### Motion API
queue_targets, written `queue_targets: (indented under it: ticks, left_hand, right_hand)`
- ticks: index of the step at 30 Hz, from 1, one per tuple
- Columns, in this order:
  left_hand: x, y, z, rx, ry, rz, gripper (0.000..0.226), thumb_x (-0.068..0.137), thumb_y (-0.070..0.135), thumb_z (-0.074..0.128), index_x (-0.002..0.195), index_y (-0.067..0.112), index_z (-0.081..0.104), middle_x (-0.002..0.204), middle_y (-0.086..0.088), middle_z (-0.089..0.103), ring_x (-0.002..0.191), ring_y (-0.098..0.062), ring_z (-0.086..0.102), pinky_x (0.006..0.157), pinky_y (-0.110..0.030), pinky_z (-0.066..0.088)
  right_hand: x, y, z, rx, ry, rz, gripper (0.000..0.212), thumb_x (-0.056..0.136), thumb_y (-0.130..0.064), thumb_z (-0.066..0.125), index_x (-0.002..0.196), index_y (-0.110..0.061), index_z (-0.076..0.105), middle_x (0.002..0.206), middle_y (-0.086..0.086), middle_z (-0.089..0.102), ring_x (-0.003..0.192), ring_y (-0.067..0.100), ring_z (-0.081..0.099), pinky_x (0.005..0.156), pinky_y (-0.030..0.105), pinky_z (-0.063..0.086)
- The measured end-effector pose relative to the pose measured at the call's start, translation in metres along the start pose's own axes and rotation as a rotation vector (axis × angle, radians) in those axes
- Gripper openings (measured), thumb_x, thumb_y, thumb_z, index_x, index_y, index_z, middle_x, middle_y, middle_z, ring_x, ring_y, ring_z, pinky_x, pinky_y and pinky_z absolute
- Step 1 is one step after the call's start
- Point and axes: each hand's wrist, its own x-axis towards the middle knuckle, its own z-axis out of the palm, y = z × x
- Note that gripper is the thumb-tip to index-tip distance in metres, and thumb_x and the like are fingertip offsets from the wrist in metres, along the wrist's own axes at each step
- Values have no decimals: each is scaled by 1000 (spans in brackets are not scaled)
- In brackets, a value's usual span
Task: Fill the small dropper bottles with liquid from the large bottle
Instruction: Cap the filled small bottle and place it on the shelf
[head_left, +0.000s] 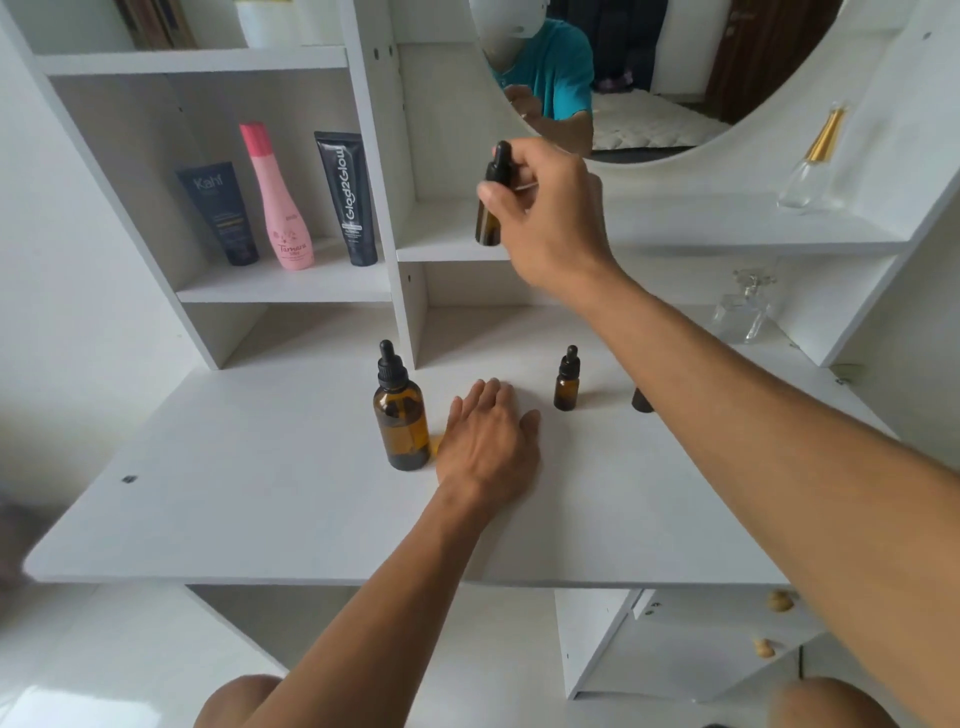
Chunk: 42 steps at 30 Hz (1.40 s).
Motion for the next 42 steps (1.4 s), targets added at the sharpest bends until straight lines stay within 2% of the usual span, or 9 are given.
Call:
queue_targets:
  ticks: [4, 6, 8, 15, 20, 27, 34, 38, 42]
  left_hand:
    - [-1, 1, -1, 4, -28, -7, 57, 108, 40, 28, 154, 8, 34, 164, -7, 30, 156, -24, 18, 128, -43, 10]
    - [-4, 3, -3, 2, -40, -2, 61, 109, 40, 26, 160, 8, 24, 170, -6, 19, 159, -22, 8, 129, -41, 4]
    - [-5, 3, -3, 4, -36, 0, 62, 109, 39, 26, 161, 8, 20, 171, -6, 15, 159, -21, 5, 129, -40, 3]
    - [-5, 4, -3, 11, -34, 3, 62, 109, 40, 26, 161, 8, 20, 171, -6, 15, 159, -21, 5, 129, -41, 2]
    - [-5, 5, -4, 15, -27, 4, 61, 108, 39, 26, 161, 8, 21, 170, -6, 17, 159, -22, 6, 129, -41, 3]
    - [-5, 4, -2, 12, -6, 5, 60, 108, 39, 28, 158, 7, 26, 168, -6, 24, 158, -23, 11, 129, -42, 6]
    - [-5, 3, -2, 17, -9, 9, 60, 108, 39, 28, 159, 7, 26, 169, -6, 22, 158, -22, 10, 129, -41, 5]
    - [-5, 3, -1, 15, -20, 9, 61, 108, 40, 28, 160, 8, 24, 170, -5, 19, 159, -21, 8, 129, -40, 4]
    - [-5, 1, 0, 14, -9, 18, 59, 108, 39, 29, 158, 7, 30, 168, -5, 24, 158, -21, 12, 129, -40, 7]
  right_hand:
    - [31, 3, 30, -29, -34, 4, 19, 91, -20, 70, 106, -8, 68, 95, 1, 73, 89, 16, 70, 83, 32, 58]
    - [40, 4, 41, -36, -49, 2, 19, 90, -19, 70, 105, -7, 67, 94, 3, 73, 90, 19, 70, 84, 37, 60]
    - [45, 4, 50, -42, -68, 10, 20, 91, -19, 70, 106, -6, 67, 95, 4, 72, 91, 21, 70, 84, 37, 59]
    - [48, 9, 65, -67, -123, 49, 26, 92, -19, 70, 114, -8, 67, 105, 7, 73, 97, 23, 69, 86, 33, 59]
    - [49, 10, 68, -63, -117, 49, 27, 92, -21, 70, 116, -9, 67, 107, 6, 73, 98, 20, 68, 80, 22, 54]
    - [49, 12, 70, -60, -119, 62, 29, 91, -22, 71, 117, -10, 66, 108, 5, 72, 98, 20, 68, 81, 22, 54]
    - [41, 14, 53, -58, -116, 70, 51, 87, -36, 73, 130, -12, 58, 113, 3, 67, 100, 17, 67, 93, 29, 55]
    - [27, 12, 20, -18, -34, 54, 37, 89, -26, 74, 122, -12, 63, 103, 0, 67, 91, 9, 67, 87, 20, 56]
    - [-3, 15, -13, 2, 38, 20, 18, 87, -15, 72, 104, -10, 71, 88, -3, 67, 71, 0, 62, 72, 6, 51]
